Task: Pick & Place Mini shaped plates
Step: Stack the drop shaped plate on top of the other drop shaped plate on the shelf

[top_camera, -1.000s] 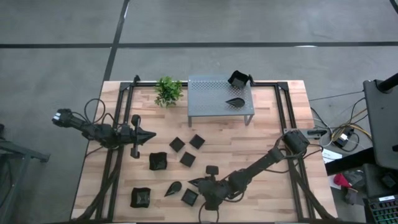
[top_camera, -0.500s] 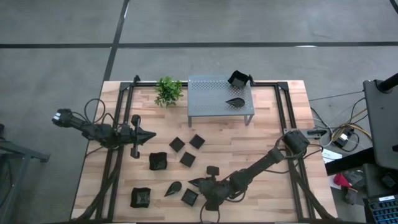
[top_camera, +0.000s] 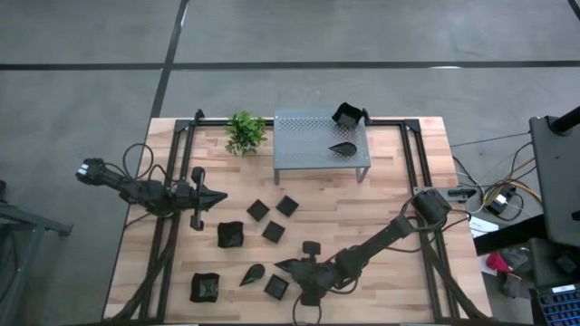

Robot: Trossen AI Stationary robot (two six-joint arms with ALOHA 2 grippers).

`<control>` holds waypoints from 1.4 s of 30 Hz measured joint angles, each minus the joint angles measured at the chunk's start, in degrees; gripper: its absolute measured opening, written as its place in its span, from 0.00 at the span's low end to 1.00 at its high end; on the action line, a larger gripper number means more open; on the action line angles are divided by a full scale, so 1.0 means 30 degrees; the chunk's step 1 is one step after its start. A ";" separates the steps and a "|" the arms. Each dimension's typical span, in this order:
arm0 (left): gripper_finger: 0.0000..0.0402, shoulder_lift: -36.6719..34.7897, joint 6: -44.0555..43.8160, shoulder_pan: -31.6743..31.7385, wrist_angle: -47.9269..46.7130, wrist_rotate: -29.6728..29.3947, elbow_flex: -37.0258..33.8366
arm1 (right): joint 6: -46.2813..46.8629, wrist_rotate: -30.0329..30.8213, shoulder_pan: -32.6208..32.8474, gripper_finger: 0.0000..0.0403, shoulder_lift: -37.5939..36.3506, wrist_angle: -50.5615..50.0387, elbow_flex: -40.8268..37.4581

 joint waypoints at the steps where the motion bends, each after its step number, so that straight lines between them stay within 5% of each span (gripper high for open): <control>1: 0.00 0.0001 -0.0002 0.0001 0.0000 -0.0003 0.0003 | 0.0014 0.0007 0.0000 0.16 0.0000 -0.0010 -0.0037; 11: 0.00 0.0003 -0.0005 0.0004 0.0000 -0.0003 0.0003 | -0.0023 0.0079 0.0000 0.03 0.0000 0.0022 -0.0106; 20: 0.00 -0.0004 0.0003 -0.0002 0.0000 -0.0001 0.0003 | -0.1987 0.0067 -0.0029 0.02 -0.0975 -0.1986 0.0152; 32: 0.00 -0.0004 -0.0004 0.0003 -0.0072 0.0004 0.0002 | -0.4126 0.2529 -0.0368 0.02 -0.6398 -0.8655 0.0140; 42: 0.00 0.0040 0.0002 -0.0004 -0.0306 -0.0003 0.0003 | -0.5166 0.3012 -0.2994 0.02 -1.0922 -1.3274 0.0082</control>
